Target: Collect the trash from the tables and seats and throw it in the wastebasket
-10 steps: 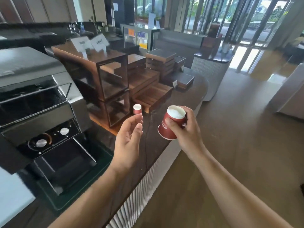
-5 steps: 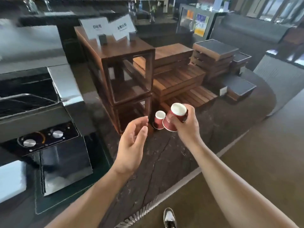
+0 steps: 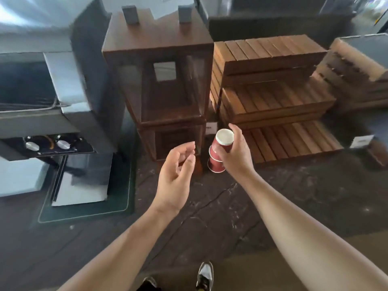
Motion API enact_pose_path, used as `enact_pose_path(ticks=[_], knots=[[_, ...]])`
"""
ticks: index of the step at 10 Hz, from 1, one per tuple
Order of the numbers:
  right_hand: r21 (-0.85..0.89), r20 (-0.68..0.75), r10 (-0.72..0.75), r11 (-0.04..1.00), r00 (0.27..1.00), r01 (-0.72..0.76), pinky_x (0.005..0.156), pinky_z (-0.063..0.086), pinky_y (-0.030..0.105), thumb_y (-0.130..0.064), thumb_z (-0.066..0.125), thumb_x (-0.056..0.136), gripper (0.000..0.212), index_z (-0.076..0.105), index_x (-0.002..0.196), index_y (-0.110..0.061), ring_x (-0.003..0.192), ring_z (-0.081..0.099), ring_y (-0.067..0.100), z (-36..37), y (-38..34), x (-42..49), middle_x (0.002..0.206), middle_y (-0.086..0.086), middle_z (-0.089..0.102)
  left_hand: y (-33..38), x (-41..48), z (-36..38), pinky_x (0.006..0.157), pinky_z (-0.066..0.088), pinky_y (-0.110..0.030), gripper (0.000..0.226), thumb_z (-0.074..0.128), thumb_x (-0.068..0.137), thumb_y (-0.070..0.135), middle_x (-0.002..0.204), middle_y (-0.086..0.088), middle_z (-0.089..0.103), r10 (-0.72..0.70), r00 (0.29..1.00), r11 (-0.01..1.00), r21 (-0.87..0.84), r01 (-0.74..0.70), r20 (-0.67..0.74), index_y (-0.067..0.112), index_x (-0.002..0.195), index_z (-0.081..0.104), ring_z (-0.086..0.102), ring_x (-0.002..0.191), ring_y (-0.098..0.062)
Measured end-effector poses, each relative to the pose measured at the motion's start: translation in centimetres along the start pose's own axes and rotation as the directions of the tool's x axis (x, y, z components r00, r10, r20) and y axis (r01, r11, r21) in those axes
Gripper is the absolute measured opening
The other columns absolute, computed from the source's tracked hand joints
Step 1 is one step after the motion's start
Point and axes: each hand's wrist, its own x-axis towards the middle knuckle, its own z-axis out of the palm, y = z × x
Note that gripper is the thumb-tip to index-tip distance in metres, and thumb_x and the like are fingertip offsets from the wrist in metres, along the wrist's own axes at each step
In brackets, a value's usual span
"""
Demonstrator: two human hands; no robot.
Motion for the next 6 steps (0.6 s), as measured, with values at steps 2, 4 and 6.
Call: enact_pose_path(ticks=[2, 4, 6], knots=[[-0.156, 0.129, -0.019, 0.987, 0.991, 0.039, 0.094, 0.047, 0.032, -0.034, 0.077, 0.094, 0.073, 0.032, 0.153, -0.031, 0.127, 0.056, 0.022, 2.3, 3.0, 1.1, 0.145, 0.002, 0.053, -0.6, 0.6, 1.2, 0.112, 0.053, -0.045, 0.038, 0.053, 0.102, 0.037, 0.133, 0.016, 0.066, -0.018, 0.996, 1.000, 0.009, 0.018, -0.084, 0.024, 0.136, 0.064, 0.059, 0.131, -0.005], [-0.224, 0.277, 0.042, 0.974, 0.960, 0.022, 0.099, 0.056, 0.051, -0.032, 0.066, 0.102, 0.062, 0.028, 0.151, -0.030, 0.124, 0.059, 0.033, 3.3, 5.3, 1.0, 0.148, 0.009, 0.046, -0.7, 0.7, 1.6, 0.112, 0.052, -0.049, 0.041, 0.053, 0.100, 0.042, 0.136, 0.011, 0.066, -0.041, 0.991, 0.999, 0.031, 0.045, -0.129, 0.026, 0.136, 0.064, 0.059, 0.132, -0.008], [-0.192, 0.277, 0.057, 0.981, 0.959, -0.003, 0.106, 0.053, 0.052, -0.041, 0.069, 0.099, 0.076, 0.023, 0.158, -0.027, 0.137, 0.050, 0.033, 2.9, 4.0, 1.1, 0.156, 0.010, 0.038, -1.0, 0.0, 1.5, 0.111, 0.053, -0.045, 0.039, 0.052, 0.103, 0.040, 0.136, 0.015, 0.065, -0.048, 0.986, 0.996, 0.062, 0.059, -0.162, 0.026, 0.137, 0.063, 0.059, 0.131, -0.005]])
